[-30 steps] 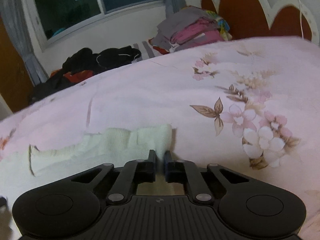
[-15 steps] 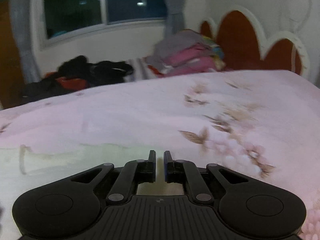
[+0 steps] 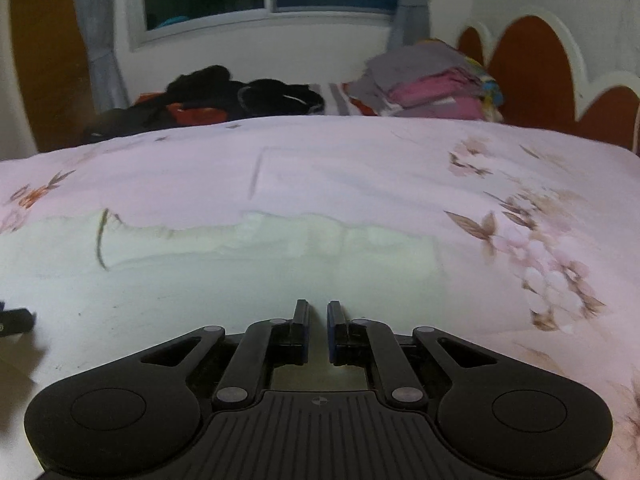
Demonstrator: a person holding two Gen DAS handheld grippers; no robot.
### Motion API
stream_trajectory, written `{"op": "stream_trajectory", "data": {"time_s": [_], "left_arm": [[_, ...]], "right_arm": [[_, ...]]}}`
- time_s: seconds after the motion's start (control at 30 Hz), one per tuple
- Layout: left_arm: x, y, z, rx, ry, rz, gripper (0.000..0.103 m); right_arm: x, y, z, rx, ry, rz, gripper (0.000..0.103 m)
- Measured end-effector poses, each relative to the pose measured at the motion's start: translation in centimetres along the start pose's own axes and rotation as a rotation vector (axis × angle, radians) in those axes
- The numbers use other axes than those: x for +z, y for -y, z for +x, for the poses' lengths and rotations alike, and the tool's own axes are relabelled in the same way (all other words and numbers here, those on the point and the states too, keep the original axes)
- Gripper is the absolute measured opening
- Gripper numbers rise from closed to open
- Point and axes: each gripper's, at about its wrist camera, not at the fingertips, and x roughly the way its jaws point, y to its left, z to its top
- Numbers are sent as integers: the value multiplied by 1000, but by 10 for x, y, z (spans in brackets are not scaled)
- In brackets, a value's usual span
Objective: Fold small clothes
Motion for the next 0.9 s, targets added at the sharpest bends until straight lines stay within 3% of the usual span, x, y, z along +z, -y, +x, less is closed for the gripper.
{"op": "stream_trajectory", "data": {"time_s": [0.23,0.47,0.5,0.53,0.57,0.6,0.8,0.9], "left_arm": [[2,2,-2,9,-19,-3,62],[3,-1,-5,12,-35,11,62],[3,-1,-5,13,-36,11,62],[3,-2,-7,13,-37,9,62],[3,-3,-9,13,-36,5,62],[3,-5,-13,15,-34,-2,62],[2,-40,-44,19,-17,-77,65],[-2,-72,-59,38,-20,-138,65]], "right_arm": [[-9,-60,-12,118,-8,-60,7],[-20,-77,-3,94,-46,-105,9],[-19,-77,-4,93,-49,-97,14],[-18,-80,-7,94,-47,-91,32],[-19,-82,-8,94,-40,-90,60],[-23,-86,-8,85,-41,-101,66],[-29,-91,-10,57,-49,-109,65],[-26,-99,-17,91,-40,-84,65]]}}
